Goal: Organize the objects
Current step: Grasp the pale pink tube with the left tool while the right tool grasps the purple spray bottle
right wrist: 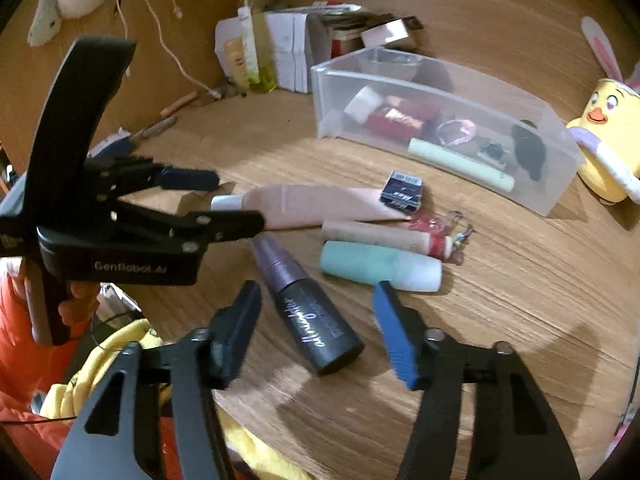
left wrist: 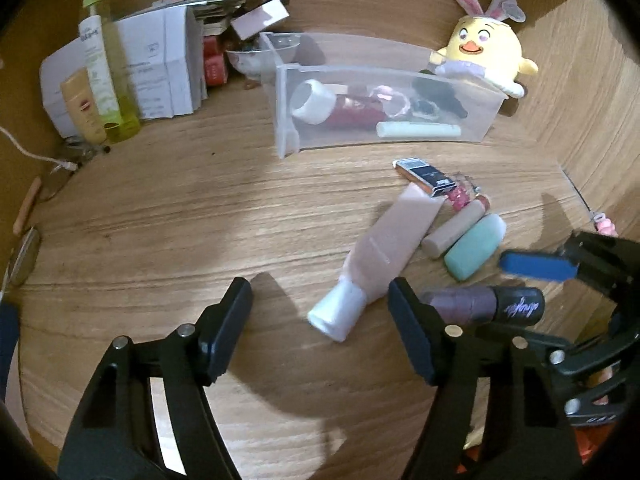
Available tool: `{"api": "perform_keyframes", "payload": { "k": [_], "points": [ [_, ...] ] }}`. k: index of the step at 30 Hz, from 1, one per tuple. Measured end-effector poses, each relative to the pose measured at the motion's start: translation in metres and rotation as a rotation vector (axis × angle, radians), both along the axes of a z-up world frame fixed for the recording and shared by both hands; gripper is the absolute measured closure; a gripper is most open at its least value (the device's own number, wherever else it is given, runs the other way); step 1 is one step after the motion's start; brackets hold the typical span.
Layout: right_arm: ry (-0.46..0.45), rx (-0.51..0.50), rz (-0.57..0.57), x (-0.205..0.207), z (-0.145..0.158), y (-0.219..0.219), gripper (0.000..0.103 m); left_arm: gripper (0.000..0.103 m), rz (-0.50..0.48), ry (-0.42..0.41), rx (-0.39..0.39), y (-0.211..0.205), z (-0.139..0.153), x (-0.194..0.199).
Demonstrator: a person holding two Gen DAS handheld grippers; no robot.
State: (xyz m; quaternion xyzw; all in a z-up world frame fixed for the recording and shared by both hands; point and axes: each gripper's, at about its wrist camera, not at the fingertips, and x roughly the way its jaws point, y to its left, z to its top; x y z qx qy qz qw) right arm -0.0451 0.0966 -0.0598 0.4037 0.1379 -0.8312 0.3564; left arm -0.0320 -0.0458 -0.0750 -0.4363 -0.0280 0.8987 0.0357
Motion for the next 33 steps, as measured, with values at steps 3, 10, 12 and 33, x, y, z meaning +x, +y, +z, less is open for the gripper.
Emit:
{"api": "perform_keyframes", "payload": {
  "k": [3, 10, 12, 33],
  "points": [
    [-0.011, 0.001, 0.0, -0.001, -0.002, 0.0, 0.072, 0.045, -0.006, 0.007, 0.003, 0.003, 0.0, -0.005],
    [0.007, 0.005, -0.032, 0.0, 0.0, 0.006, 0.079, 0.072, -0.019, 0.019, 0.052, 0.005, 0.002, -0.002],
    [0.01, 0.003, -0.047, -0.002, 0.0, 0.009, 0.08, 0.082, -0.014, 0.014, 0.061, 0.003, 0.002, 0.001],
    [0.051, -0.1, -0.109, -0.021, 0.027, 0.023, 0.08, 0.083, 0.074, 0.119, 0.084, -0.004, 0.034, 0.025]
  ]
}}
